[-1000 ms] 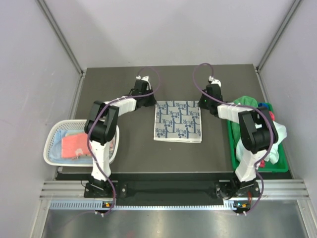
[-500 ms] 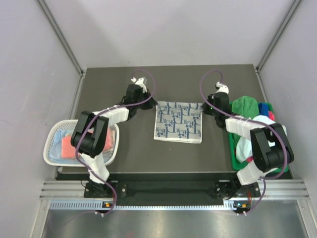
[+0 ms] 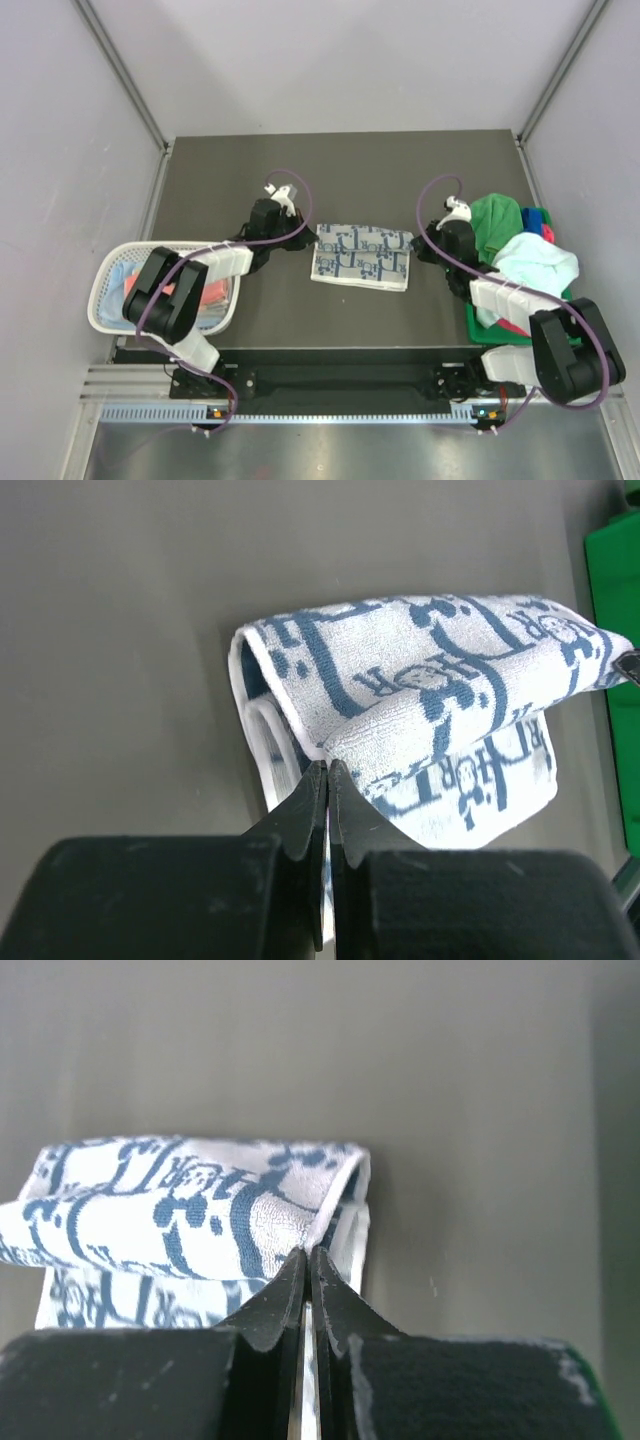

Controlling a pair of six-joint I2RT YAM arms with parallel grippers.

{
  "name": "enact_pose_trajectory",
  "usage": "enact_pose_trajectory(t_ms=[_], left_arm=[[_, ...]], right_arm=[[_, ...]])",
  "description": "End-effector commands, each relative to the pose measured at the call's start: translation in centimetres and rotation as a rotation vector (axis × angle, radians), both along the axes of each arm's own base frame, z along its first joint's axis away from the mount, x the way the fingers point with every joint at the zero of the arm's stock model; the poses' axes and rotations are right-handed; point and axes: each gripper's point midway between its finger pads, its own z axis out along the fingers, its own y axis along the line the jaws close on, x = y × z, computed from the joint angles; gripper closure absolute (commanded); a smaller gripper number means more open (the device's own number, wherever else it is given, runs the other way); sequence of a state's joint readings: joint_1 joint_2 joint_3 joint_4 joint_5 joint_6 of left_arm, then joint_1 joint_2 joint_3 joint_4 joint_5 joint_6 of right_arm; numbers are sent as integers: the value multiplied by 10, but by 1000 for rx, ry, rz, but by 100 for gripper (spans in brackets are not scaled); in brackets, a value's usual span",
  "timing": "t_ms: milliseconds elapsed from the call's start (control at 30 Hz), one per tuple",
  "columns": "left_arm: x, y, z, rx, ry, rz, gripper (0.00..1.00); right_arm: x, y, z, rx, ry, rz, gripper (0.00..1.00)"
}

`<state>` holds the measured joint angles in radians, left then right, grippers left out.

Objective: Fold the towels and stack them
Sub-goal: Fold the towel

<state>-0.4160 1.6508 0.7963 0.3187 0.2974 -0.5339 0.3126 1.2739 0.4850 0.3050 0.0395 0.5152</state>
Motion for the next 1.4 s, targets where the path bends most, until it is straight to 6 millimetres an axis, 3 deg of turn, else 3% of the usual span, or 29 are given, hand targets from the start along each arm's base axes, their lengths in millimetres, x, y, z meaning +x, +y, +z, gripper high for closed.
enact_pose_trajectory(t_ms=[0, 467, 967, 1367], left_arm=[[-1, -1, 25, -37, -92, 8, 100], [-26, 6, 16, -7, -68, 8, 100], [-40, 6, 19, 3, -63, -2, 100], [-59, 4, -2, 20, -7, -31, 98]], right_arm=[[-6, 6, 15, 43, -54, -2, 100], [-45, 8, 1, 53, -26, -12, 100], [-63, 14, -15, 70, 0, -2, 99], [-73, 15, -20, 82, 12, 4, 91]])
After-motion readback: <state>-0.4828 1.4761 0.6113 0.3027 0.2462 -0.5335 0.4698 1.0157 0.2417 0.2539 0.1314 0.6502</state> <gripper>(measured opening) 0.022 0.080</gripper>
